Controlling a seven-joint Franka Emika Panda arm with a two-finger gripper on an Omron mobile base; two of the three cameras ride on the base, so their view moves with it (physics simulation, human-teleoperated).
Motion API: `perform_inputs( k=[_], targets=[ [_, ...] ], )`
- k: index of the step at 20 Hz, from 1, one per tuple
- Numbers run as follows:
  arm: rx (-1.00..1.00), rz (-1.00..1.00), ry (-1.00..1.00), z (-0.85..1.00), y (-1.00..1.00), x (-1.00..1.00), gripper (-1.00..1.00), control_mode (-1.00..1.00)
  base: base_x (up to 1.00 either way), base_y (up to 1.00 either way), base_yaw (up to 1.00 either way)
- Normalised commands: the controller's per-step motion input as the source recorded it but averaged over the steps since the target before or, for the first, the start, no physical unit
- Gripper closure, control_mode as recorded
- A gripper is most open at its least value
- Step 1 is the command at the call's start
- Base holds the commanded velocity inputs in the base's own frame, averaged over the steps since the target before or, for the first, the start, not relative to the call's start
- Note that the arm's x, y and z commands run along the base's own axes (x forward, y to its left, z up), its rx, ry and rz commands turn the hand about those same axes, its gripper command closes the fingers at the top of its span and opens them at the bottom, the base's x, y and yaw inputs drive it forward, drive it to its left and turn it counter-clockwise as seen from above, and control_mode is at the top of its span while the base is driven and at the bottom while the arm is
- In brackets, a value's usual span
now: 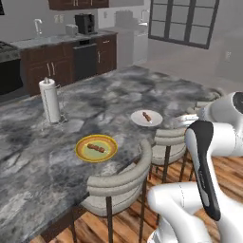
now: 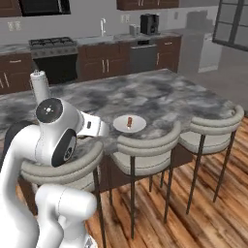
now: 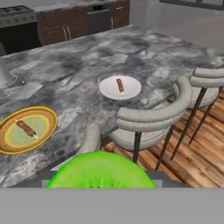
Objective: Pick up the kiwi and mango from the fridge and place one fruit on each plate on the dining counter.
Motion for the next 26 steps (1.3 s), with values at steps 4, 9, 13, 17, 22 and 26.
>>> perform_inputs(
  k=[4,9,13,17,22,26],
  targets=[
    [0.0,0.0,0.0,0.0,0.0,0.0,1.0,1.0,0.61,-0.59,0.45],
    [0.0,0.0,0.0,0.0,0.0,0.0,1.0,1.0,0.08,-0.83,0.4],
    [0.0,0.0,0.0,0.0,0.0,0.0,1.0,1.0,0.0,-0.82,0.42],
    [0.0,0.0,0.0,0.0,0.0,0.0,1.0,1.0,0.05,-0.73,0.47],
    [0.0,0.0,0.0,0.0,0.0,0.0,1.0,1.0,0.17,-0.73,0.47],
    [0.0,0.0,0.0,0.0,0.0,0.0,1.0,1.0,0.52,-0.8,0.36]
  ],
)
